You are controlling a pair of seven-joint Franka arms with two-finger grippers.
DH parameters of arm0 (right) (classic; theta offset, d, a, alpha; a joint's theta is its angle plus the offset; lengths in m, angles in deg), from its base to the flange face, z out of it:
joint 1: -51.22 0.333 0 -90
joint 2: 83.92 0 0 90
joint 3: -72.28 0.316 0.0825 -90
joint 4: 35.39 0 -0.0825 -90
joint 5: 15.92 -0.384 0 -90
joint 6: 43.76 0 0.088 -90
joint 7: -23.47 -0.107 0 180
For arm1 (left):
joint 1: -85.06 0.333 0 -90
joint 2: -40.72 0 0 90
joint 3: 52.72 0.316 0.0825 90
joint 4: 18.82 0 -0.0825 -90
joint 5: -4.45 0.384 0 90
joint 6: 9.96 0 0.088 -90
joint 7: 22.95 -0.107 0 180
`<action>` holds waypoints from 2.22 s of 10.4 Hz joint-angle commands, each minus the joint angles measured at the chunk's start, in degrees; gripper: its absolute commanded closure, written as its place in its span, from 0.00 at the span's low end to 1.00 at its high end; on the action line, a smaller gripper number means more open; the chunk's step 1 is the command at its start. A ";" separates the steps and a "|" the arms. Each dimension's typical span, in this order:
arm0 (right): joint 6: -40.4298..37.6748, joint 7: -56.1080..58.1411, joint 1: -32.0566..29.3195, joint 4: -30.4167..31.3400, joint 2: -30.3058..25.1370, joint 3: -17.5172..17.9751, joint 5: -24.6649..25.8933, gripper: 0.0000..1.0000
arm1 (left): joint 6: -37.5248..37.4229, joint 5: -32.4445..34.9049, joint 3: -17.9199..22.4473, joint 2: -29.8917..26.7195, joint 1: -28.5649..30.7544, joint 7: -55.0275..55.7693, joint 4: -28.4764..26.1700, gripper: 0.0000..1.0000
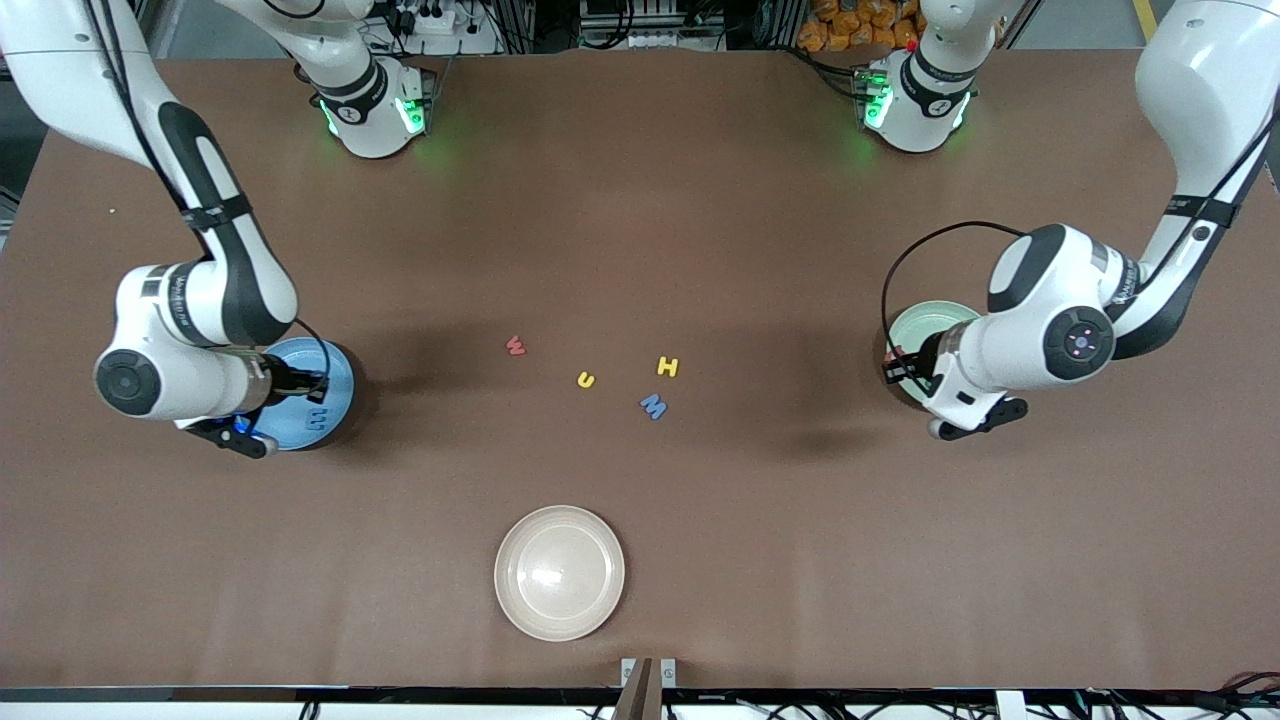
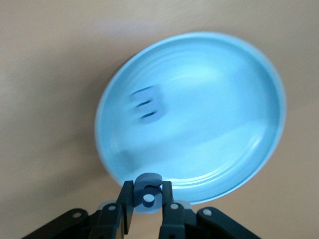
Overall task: Sort upper and lower case letters into plates
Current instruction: 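Open both grippers to drop the letters onto the plates, then move the right gripper to the pink M while the left gripper reaches the yellow H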
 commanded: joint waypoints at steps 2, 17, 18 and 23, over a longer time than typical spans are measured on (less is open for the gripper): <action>-0.23 3.13 -1.59 -1.03 1.13 0.79 1.49 0.65 | 0.66 3.82 1.95 0.87 2.71 -0.74 -3.52 1.00; 9.57 -32.97 17.81 4.75 0.34 1.32 -9.92 0.18 | 0.40 10.69 -3.38 -0.89 3.60 -2.42 -3.35 0.00; 13.97 -36.99 19.66 7.21 -0.27 1.32 -10.46 0.18 | 0.39 10.69 -4.44 -0.80 3.25 -2.67 -3.35 0.00; 27.77 -49.42 26.52 15.12 -1.41 1.32 -10.55 0.18 | 2.14 11.04 -5.51 -0.01 -2.10 -3.47 -3.26 0.00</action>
